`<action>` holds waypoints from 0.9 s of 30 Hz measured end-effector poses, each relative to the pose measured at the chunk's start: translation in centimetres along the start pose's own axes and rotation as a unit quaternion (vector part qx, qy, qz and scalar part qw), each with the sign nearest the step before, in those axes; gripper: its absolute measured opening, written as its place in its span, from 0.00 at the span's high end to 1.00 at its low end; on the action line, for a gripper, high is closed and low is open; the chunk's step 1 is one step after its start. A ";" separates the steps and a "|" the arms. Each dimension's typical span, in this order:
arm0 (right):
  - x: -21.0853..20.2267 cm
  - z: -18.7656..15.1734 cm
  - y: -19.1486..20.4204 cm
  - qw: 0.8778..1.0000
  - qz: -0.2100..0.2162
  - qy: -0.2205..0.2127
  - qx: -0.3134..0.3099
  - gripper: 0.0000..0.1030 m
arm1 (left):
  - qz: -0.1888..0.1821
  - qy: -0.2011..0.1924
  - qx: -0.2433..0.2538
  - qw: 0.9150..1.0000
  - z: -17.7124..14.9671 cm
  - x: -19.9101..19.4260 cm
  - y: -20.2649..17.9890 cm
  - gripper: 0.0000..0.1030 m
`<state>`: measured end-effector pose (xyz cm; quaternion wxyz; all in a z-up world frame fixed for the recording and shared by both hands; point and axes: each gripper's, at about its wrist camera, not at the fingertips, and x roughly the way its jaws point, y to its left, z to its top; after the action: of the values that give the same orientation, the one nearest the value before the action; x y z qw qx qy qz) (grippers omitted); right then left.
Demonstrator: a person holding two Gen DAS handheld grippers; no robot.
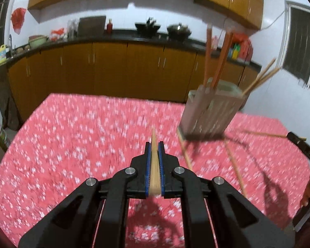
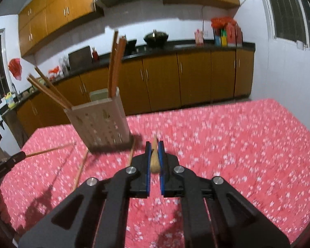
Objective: Organize utensils
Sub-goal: 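Raise the left tool's chopstick upright over the holder while the right tool carries its own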
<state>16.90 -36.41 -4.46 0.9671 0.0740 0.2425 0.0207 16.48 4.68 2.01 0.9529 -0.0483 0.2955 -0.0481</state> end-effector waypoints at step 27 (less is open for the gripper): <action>-5.9 10.6 3.2 0.988 0.084 -0.128 0.007 0.93 | -0.055 -0.102 0.044 0.992 8.0 -4.1 -5.2 0.93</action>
<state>16.66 -35.13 8.04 0.9845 0.1027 0.1096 0.0906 17.32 0.50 11.55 0.9752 -0.0271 0.1912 -0.1078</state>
